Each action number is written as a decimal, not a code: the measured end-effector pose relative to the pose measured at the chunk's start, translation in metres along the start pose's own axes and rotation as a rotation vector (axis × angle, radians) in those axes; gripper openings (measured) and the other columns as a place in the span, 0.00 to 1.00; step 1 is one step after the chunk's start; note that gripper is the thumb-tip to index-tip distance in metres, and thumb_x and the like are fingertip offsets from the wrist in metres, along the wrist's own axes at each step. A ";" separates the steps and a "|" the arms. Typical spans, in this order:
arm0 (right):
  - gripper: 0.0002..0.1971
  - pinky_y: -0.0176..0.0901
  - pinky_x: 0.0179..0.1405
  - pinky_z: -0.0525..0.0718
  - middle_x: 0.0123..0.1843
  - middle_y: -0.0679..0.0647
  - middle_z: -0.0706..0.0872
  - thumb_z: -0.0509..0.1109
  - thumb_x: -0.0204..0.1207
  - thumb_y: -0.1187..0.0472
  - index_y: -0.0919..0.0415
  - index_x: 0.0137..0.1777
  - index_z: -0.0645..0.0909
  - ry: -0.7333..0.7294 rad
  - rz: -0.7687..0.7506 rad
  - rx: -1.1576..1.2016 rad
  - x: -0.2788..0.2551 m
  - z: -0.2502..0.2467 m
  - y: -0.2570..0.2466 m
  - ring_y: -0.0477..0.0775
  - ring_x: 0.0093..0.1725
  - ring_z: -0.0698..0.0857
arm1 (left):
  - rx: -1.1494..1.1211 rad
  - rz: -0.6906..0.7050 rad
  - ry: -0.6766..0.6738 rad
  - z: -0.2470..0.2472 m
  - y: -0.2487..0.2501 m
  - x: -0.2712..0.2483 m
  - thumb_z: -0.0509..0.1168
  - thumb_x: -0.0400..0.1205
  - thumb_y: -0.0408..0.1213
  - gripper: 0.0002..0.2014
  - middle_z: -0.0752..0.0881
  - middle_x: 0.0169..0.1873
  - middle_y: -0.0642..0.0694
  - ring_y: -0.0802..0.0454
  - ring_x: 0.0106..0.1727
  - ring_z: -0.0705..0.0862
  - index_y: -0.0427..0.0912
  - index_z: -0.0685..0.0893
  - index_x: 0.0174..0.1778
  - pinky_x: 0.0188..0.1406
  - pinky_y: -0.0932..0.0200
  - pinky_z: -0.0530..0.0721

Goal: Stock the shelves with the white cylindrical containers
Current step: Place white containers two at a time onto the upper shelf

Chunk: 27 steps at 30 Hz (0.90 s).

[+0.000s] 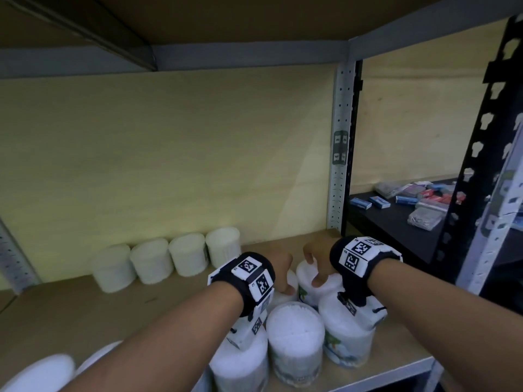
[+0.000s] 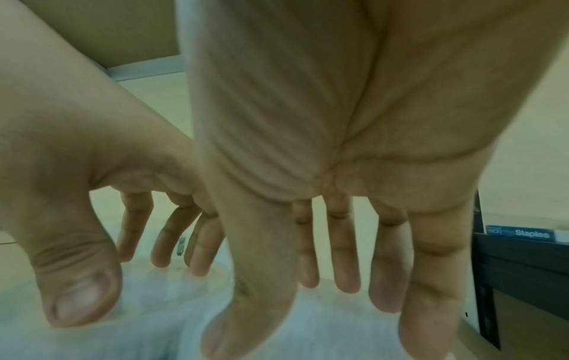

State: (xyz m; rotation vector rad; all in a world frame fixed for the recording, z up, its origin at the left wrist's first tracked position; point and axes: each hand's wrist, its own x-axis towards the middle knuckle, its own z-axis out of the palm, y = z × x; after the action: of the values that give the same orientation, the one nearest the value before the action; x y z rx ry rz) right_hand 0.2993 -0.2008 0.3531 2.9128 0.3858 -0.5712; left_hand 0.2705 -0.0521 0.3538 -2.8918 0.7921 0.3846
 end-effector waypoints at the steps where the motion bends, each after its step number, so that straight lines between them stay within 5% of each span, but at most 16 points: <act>1: 0.34 0.46 0.53 0.82 0.52 0.52 0.76 0.78 0.63 0.40 0.57 0.64 0.74 0.004 0.011 0.010 -0.003 0.002 -0.001 0.55 0.51 0.78 | -0.007 -0.005 -0.010 0.001 0.002 -0.002 0.70 0.77 0.48 0.25 0.80 0.49 0.39 0.47 0.45 0.75 0.33 0.78 0.61 0.42 0.57 0.73; 3: 0.34 0.51 0.61 0.82 0.57 0.54 0.77 0.77 0.65 0.41 0.56 0.67 0.72 -0.006 0.016 0.022 -0.007 0.003 -0.001 0.57 0.57 0.79 | -0.038 -0.012 -0.020 0.002 0.005 -0.006 0.70 0.78 0.48 0.25 0.82 0.56 0.37 0.47 0.46 0.75 0.33 0.76 0.62 0.43 0.57 0.73; 8: 0.35 0.50 0.65 0.79 0.71 0.58 0.75 0.75 0.71 0.45 0.60 0.74 0.69 0.001 0.011 0.035 -0.013 0.005 -0.002 0.59 0.67 0.77 | -0.050 -0.038 -0.008 0.003 0.007 -0.011 0.69 0.78 0.49 0.24 0.82 0.54 0.38 0.47 0.46 0.76 0.34 0.77 0.62 0.43 0.56 0.73; 13: 0.34 0.50 0.68 0.79 0.72 0.56 0.76 0.74 0.72 0.44 0.57 0.74 0.70 0.023 -0.002 0.063 -0.018 0.000 -0.004 0.58 0.69 0.78 | -0.142 -0.054 -0.022 -0.005 -0.004 -0.016 0.66 0.80 0.49 0.27 0.79 0.67 0.40 0.43 0.65 0.80 0.35 0.75 0.70 0.54 0.56 0.77; 16: 0.29 0.48 0.68 0.79 0.72 0.54 0.77 0.70 0.75 0.45 0.58 0.73 0.73 0.080 -0.022 0.162 -0.019 -0.006 -0.010 0.56 0.69 0.78 | -0.167 -0.077 -0.006 -0.009 -0.023 -0.020 0.66 0.80 0.50 0.28 0.80 0.68 0.41 0.43 0.66 0.80 0.36 0.75 0.72 0.62 0.53 0.79; 27: 0.18 0.46 0.64 0.78 0.68 0.57 0.77 0.67 0.78 0.55 0.61 0.66 0.78 0.201 -0.106 0.309 0.022 -0.036 -0.059 0.57 0.66 0.78 | -0.240 -0.272 0.063 -0.004 -0.138 -0.037 0.66 0.81 0.48 0.28 0.76 0.71 0.44 0.46 0.69 0.78 0.41 0.72 0.75 0.66 0.56 0.77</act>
State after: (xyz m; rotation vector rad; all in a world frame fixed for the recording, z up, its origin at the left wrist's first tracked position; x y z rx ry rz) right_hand 0.3150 -0.1323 0.3725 3.2774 0.5226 -0.3804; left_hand 0.3118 0.0835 0.3741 -3.1911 0.3707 0.3830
